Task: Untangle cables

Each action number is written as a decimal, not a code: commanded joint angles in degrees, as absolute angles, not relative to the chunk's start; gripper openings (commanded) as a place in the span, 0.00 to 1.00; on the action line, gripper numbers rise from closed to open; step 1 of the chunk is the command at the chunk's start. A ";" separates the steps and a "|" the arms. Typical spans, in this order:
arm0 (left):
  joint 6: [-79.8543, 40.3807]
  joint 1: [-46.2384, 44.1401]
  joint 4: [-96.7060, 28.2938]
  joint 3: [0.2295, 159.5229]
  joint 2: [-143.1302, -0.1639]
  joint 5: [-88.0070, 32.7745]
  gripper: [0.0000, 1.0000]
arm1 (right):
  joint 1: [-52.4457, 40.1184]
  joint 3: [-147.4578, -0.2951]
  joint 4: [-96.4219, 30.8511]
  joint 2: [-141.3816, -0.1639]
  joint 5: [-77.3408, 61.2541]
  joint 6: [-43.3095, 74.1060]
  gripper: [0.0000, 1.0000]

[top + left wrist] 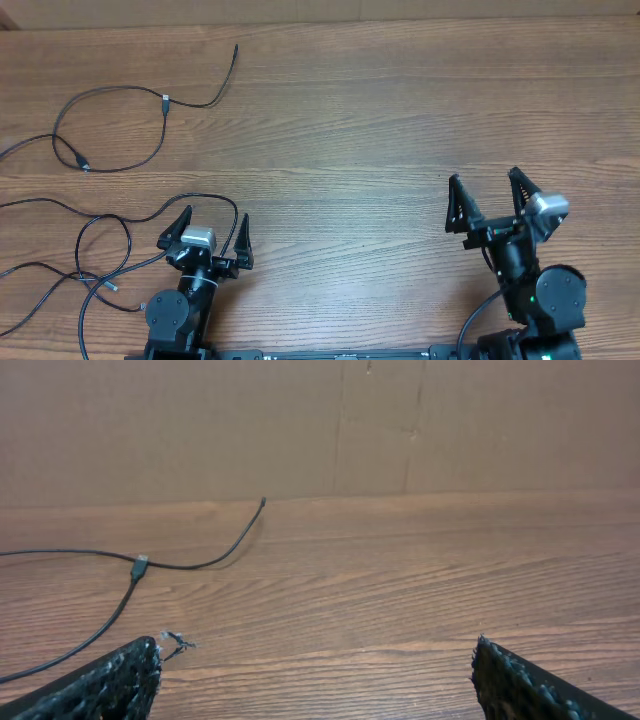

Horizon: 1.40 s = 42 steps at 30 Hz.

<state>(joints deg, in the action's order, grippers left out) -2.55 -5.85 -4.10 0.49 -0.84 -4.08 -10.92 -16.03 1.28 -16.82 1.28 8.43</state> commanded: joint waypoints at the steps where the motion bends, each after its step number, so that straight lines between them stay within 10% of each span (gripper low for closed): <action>1: -1.28 -5.56 -4.25 0.27 -0.25 -3.88 1.00 | -10.63 -11.73 3.25 -14.24 0.97 5.89 1.00; 42: -1.28 -5.56 -4.25 0.27 -0.25 -3.88 0.99 | -3.44 -0.45 -4.84 -0.14 -0.12 5.91 1.00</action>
